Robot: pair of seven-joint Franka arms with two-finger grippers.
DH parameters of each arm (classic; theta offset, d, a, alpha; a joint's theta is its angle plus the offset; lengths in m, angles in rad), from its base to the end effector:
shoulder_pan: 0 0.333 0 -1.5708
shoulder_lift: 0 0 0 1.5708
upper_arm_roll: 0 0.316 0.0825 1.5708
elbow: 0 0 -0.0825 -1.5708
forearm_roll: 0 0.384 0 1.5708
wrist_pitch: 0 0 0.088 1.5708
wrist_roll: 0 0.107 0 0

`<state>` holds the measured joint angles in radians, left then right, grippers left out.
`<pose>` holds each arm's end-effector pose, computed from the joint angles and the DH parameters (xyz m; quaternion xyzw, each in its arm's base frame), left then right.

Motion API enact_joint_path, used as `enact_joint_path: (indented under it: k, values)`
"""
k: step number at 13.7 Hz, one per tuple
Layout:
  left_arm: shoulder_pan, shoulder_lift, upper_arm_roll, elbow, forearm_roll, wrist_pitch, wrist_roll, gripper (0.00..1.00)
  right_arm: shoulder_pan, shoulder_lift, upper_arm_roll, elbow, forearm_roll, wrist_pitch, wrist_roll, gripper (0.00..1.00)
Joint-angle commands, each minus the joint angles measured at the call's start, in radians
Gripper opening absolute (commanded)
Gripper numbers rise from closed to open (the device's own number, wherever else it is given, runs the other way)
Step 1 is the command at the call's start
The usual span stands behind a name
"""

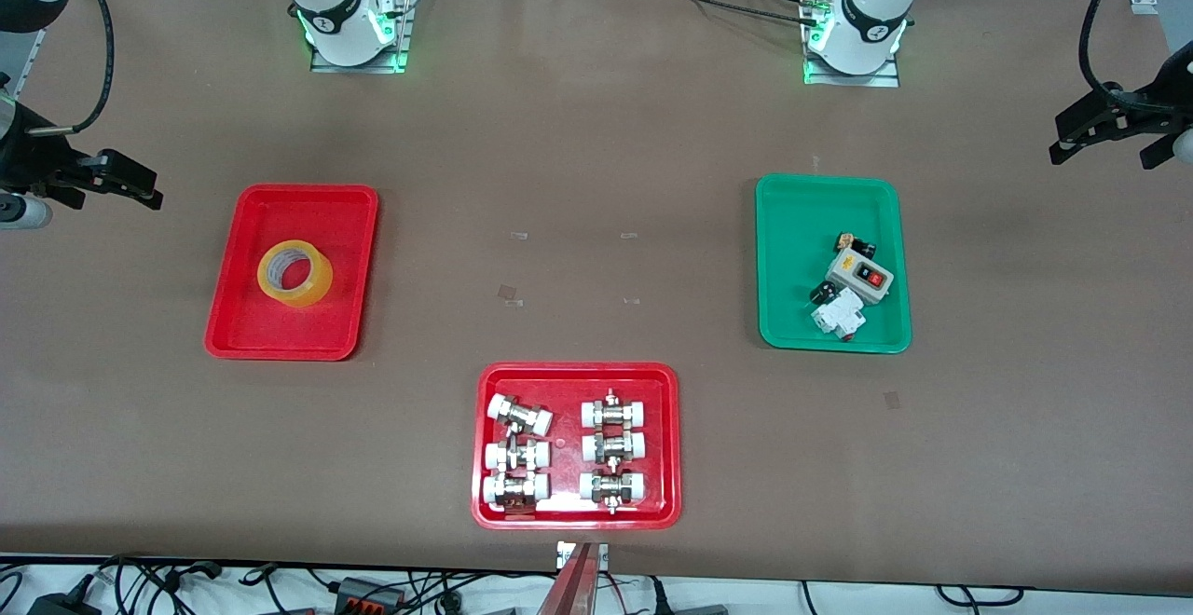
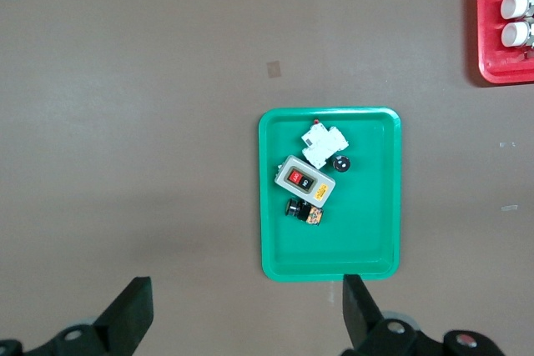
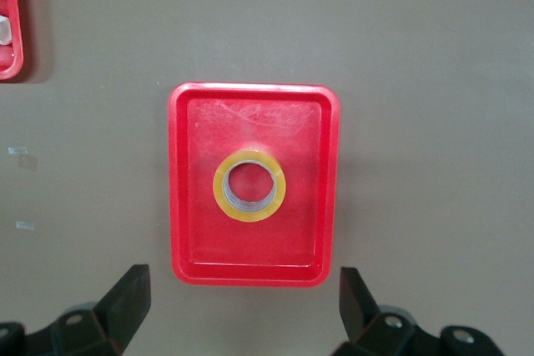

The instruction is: Left arm passes tape to right arm into tray

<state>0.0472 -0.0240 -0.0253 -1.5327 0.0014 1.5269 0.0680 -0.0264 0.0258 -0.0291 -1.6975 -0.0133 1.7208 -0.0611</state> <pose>0.5428 0.0119 0.6517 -0.9997 0.0230 -0.0090 0.0014 0.5695 -0.0327 0.5628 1.0000 0.0038 -0.0016 0.0069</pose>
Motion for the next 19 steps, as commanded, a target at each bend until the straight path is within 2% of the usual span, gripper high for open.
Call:
enact_joint_path:
  k: [1, 6, 19]
  values:
    - [0.008, 0.013, 0.001, 0.031, -0.008, -0.019, 0.027, 1.00, -0.009, -0.023, 0.005, -0.014, -0.004, 0.008, -0.019, 1.00]
    - [0.008, 0.013, 0.001, 0.028, -0.008, -0.019, 0.027, 1.00, -0.035, -0.029, 0.035, -0.013, -0.004, 0.003, -0.019, 1.00]
    - [0.008, 0.013, 0.001, 0.026, -0.008, -0.019, 0.027, 1.00, -0.029, -0.067, 0.032, -0.030, -0.013, -0.015, -0.013, 1.00]
